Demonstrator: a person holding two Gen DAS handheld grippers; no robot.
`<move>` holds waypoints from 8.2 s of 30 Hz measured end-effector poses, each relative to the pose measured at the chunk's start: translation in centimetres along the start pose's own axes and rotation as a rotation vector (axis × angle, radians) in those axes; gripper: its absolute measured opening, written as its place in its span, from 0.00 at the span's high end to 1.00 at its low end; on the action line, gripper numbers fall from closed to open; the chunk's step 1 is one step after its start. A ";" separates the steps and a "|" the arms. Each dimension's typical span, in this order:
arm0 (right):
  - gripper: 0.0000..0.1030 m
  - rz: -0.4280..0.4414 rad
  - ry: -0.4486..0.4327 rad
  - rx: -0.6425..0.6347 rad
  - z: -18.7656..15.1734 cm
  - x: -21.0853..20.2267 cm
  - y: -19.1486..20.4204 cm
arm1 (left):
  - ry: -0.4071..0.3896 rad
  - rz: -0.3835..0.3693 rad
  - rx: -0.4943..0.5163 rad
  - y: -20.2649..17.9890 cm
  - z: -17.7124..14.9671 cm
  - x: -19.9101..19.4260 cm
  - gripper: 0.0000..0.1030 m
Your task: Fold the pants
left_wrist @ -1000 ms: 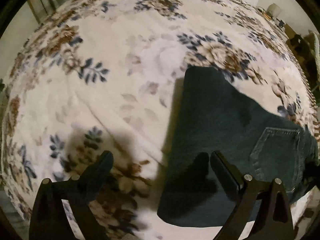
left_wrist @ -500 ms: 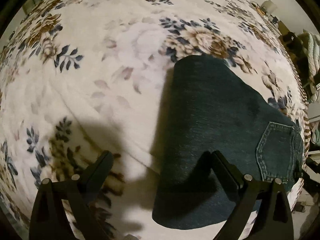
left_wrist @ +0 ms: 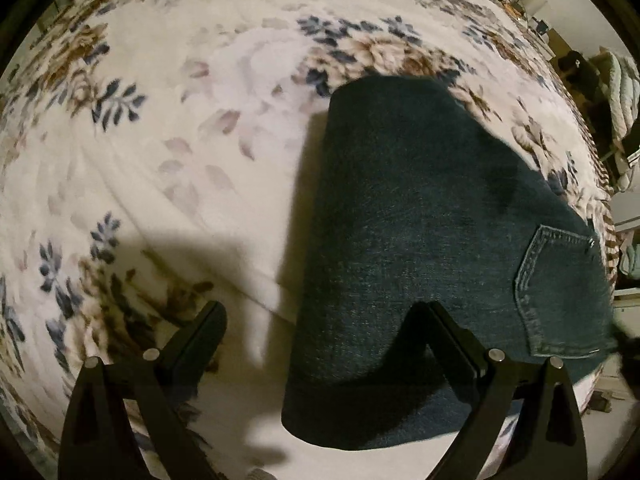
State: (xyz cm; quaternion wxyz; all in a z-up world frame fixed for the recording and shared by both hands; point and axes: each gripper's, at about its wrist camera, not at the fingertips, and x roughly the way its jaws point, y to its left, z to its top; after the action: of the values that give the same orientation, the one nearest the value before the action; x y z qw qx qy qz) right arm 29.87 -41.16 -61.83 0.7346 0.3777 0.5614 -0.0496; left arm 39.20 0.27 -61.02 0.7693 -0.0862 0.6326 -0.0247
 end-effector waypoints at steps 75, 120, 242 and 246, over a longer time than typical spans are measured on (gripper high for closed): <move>0.67 0.485 -0.057 0.092 18.5 13.3 18.4 | -0.277 -0.424 -0.170 0.3 21.8 -1.5 0.79; 0.00 -0.360 -0.436 -0.488 1.0 -18.4 27.6 | -0.410 0.146 0.177 -12.1 9.4 -25.7 0.04; 0.00 -0.194 -0.607 -0.673 -21.5 -59.1 33.9 | -0.619 0.139 0.139 -13.3 -10.3 -56.4 0.00; 0.00 -0.192 -0.607 -0.674 -21.3 -59.2 33.9 | -0.621 0.141 0.142 -13.3 -10.3 -56.4 0.00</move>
State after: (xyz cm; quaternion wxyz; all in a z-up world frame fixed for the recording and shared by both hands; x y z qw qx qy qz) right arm 8.30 -24.88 4.35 0.9396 0.0327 0.3382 -0.0406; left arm 18.86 -5.53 -6.13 0.9293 0.0081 0.3691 0.0120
